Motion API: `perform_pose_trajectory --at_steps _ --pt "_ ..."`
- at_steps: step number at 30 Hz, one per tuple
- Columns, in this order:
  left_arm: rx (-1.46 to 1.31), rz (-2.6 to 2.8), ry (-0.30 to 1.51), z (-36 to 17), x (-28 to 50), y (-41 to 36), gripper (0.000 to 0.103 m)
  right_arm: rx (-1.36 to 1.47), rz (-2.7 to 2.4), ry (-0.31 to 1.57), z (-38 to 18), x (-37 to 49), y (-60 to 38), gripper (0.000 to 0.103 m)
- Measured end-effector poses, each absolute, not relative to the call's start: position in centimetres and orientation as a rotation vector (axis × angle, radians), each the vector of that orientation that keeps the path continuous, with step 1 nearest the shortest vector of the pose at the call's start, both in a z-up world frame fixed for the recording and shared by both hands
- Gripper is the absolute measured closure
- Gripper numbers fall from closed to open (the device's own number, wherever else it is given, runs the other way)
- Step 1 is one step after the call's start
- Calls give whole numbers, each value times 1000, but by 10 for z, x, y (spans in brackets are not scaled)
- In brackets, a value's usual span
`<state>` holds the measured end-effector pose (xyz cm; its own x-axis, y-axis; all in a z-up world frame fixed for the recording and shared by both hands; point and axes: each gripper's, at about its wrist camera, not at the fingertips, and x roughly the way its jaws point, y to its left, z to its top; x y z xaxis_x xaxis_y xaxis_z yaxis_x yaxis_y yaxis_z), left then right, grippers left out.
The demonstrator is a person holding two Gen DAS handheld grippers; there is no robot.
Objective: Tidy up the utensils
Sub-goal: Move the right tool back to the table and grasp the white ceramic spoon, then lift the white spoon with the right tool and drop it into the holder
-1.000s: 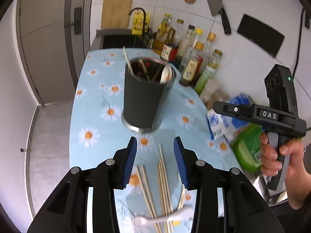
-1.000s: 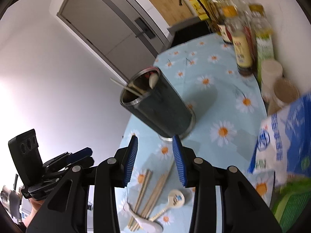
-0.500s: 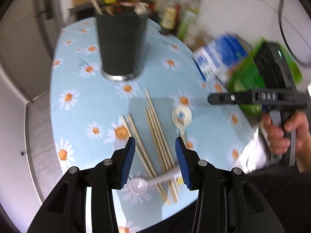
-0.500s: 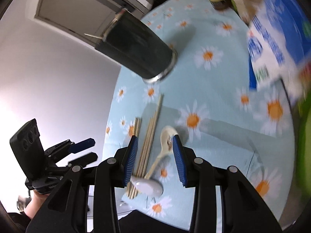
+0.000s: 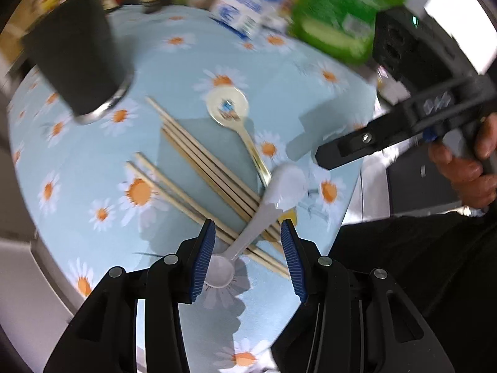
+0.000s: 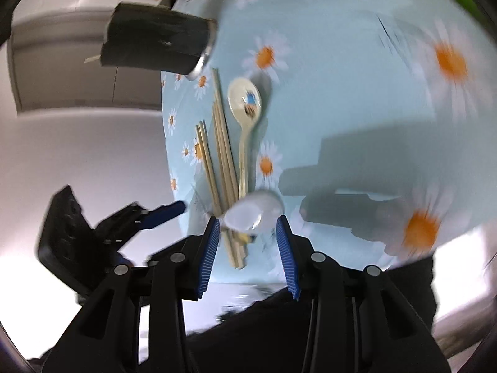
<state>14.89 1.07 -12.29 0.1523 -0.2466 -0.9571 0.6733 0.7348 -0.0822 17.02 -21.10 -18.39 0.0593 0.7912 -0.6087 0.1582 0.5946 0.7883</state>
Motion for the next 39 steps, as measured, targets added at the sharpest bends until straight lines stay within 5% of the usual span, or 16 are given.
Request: perform_pose_trajectory --at_steps 9,21,25,30,39 --pt "526 -827 1284 -149 148 6 64 1158 496 1435 -212 145 -210 64" --pt "561 -913 1246 -151 151 -11 86 1260 479 1391 -222 153 -207 64" --pt "563 -941 1231 -149 151 -15 91 1216 493 1393 -221 154 -203 83" --pt "550 -940 1195 -143 153 -15 93 1173 519 1380 -215 164 -195 92" --pt "476 -912 1142 -124 158 -6 99 1108 570 1391 -205 185 -192 94"
